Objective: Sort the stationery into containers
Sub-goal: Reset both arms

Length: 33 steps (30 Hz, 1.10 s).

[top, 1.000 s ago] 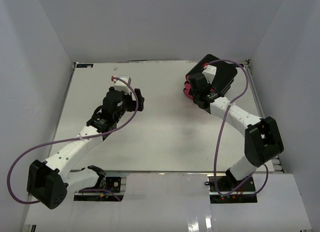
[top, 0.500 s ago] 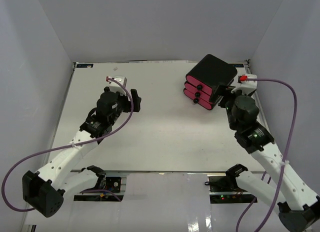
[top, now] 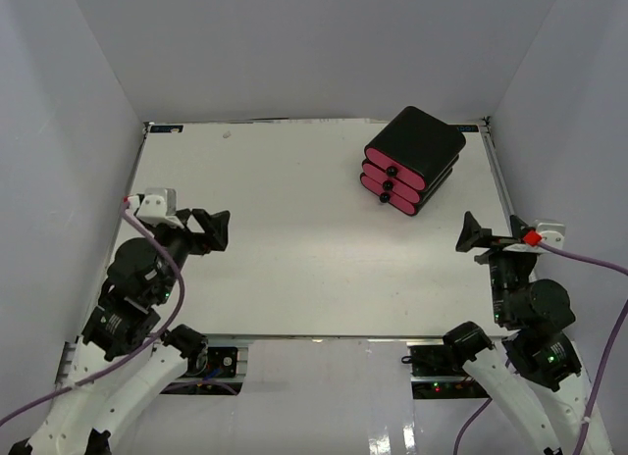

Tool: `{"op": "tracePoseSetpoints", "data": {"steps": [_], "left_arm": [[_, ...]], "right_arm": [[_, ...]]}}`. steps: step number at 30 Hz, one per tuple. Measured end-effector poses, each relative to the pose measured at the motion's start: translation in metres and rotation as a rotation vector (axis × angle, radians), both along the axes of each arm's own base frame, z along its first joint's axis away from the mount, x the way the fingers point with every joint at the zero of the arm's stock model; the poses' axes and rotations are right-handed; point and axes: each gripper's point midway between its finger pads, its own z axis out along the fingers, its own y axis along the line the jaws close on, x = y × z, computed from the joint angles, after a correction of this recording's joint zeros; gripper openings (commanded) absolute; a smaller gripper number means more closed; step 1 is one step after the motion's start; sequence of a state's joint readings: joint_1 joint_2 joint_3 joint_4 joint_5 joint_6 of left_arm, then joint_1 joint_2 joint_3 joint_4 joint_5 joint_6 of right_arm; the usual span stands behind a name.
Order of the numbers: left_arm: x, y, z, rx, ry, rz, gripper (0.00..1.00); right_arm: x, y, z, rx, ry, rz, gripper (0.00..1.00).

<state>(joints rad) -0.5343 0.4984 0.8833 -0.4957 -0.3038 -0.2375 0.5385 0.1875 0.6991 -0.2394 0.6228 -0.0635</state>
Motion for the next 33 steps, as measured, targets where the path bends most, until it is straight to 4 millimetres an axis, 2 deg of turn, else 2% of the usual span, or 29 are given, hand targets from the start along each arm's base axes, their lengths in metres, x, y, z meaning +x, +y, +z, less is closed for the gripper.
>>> {"op": "tracePoseSetpoints", "data": {"steps": [3, 6, 15, 17, 21, 24, 28, 33], "left_arm": [[-0.018, 0.013, -0.005, -0.037, -0.008, 0.021, 0.98], [-0.028, 0.024, -0.021, -0.058, 0.002, 0.053, 0.98], [-0.025, 0.032, -0.076, -0.042, 0.079, 0.118, 0.98], [-0.025, 0.033, -0.084, -0.042, 0.089, 0.128, 0.98], [-0.023, 0.035, -0.083, -0.07, 0.077, 0.149, 0.98], [-0.021, 0.034, -0.082, -0.105, 0.053, 0.149, 0.98], [-0.02, 0.033, -0.09, -0.11, 0.063, 0.154, 0.98], [-0.019, 0.033, -0.087, -0.123, 0.052, 0.156, 0.98]], "right_arm": [[-0.005, -0.004, -0.02, -0.033, 0.021, -0.002, 0.9], [-0.009, -0.006, -0.036, -0.038, 0.027, -0.002, 0.9], [-0.002, -0.002, -0.074, -0.074, 0.087, -0.002, 0.9], [0.001, 0.0, -0.083, -0.084, 0.106, -0.001, 0.9], [0.004, 0.002, -0.093, -0.097, 0.127, 0.002, 0.9], [0.004, 0.003, -0.092, -0.098, 0.125, 0.006, 0.9], [0.004, 0.003, -0.092, -0.098, 0.124, 0.007, 0.9], [0.005, 0.004, -0.094, -0.1, 0.126, 0.007, 0.9]]}}
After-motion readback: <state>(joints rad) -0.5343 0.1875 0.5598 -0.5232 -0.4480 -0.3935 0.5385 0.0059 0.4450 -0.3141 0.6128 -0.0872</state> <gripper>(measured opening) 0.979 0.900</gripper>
